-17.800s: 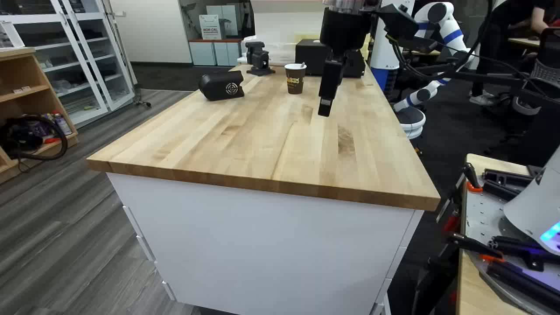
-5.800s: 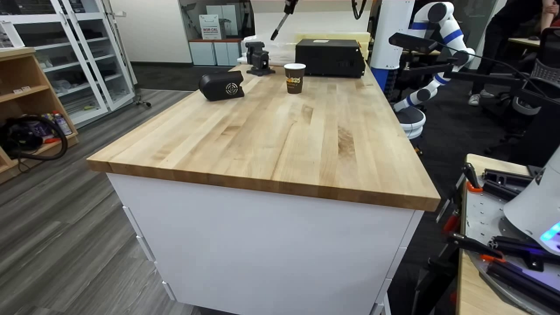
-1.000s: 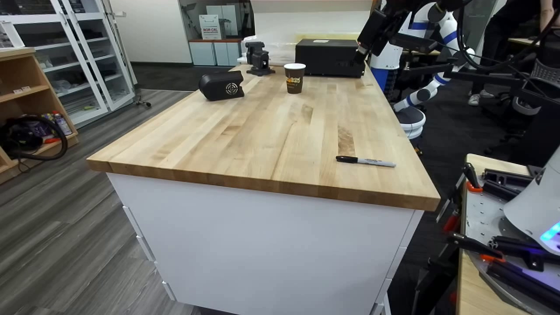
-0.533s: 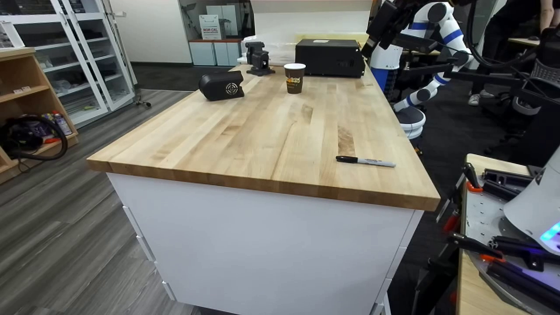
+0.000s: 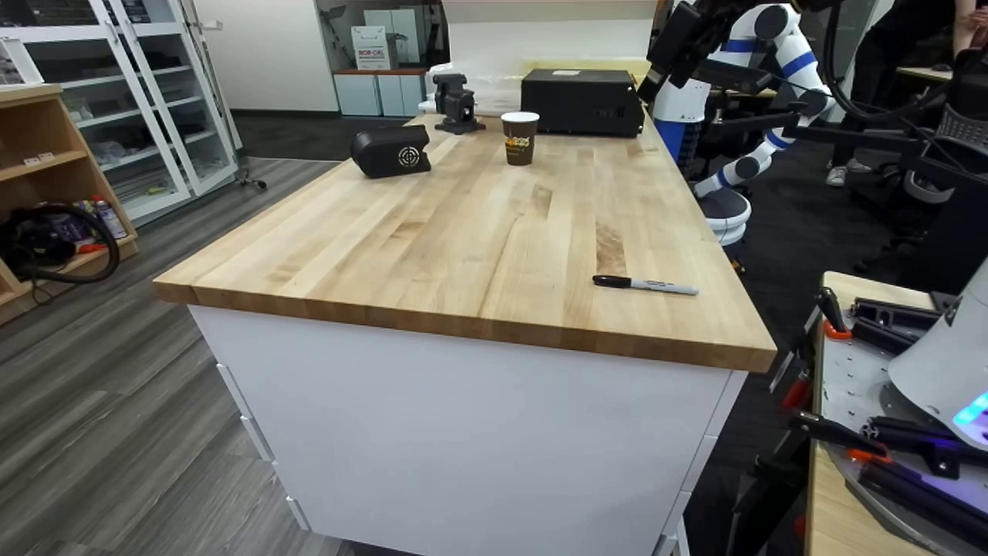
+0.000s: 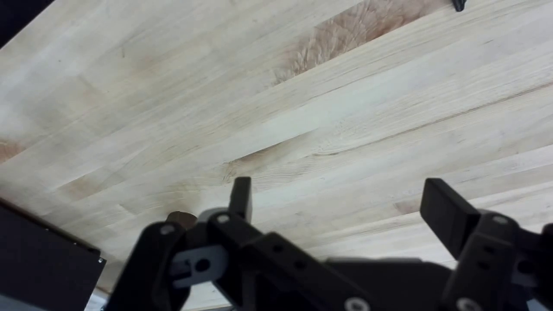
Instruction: Put the marker on the left side of the counter
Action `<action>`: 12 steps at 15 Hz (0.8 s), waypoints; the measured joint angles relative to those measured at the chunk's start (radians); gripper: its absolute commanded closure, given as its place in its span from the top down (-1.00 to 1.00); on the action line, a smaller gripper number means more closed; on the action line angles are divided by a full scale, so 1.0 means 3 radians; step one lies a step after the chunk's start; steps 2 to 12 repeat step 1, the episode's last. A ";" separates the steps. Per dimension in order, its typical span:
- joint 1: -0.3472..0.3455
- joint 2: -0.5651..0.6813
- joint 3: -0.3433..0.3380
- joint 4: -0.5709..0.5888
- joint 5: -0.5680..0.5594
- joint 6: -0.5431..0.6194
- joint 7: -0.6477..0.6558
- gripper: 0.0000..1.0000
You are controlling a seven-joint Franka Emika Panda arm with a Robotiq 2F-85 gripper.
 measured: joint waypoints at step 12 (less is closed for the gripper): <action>0.0000 0.0000 0.0000 0.0000 0.0000 0.0000 0.0000 1.00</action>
